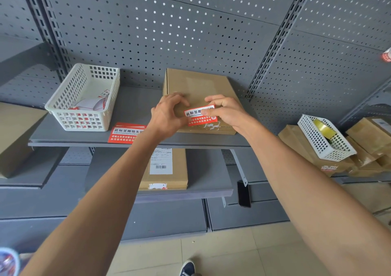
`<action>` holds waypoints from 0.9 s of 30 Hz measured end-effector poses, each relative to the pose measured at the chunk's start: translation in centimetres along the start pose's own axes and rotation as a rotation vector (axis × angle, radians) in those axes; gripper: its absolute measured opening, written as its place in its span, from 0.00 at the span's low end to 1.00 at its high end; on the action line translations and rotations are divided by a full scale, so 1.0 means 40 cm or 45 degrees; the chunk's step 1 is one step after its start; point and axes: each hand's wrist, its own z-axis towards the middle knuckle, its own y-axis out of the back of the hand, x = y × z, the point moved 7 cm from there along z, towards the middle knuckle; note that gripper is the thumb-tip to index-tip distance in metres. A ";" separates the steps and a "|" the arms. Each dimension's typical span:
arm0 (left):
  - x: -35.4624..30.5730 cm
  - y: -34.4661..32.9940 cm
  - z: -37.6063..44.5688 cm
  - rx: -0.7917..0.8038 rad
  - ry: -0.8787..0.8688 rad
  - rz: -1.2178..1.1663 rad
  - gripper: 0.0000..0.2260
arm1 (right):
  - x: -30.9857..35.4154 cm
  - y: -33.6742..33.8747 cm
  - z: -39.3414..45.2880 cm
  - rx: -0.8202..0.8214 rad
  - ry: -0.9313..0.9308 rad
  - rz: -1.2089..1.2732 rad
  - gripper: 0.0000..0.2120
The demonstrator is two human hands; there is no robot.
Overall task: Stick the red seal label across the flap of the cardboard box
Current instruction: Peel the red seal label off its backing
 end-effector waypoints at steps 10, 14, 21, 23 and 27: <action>-0.013 0.006 0.002 -0.001 0.045 -0.102 0.07 | -0.010 0.002 0.008 -0.002 0.002 0.012 0.07; -0.016 0.007 0.002 0.009 0.052 -0.112 0.09 | -0.011 0.004 0.009 -0.009 0.008 0.001 0.07; -0.018 0.006 -0.001 0.021 0.019 -0.130 0.07 | -0.012 0.006 0.008 -0.028 -0.005 0.010 0.11; -0.018 0.004 -0.004 0.026 0.020 -0.145 0.05 | -0.014 0.005 0.007 -0.030 0.003 0.017 0.09; -0.020 0.009 -0.006 0.041 -0.001 -0.164 0.06 | -0.014 0.003 0.011 -0.017 0.011 0.025 0.06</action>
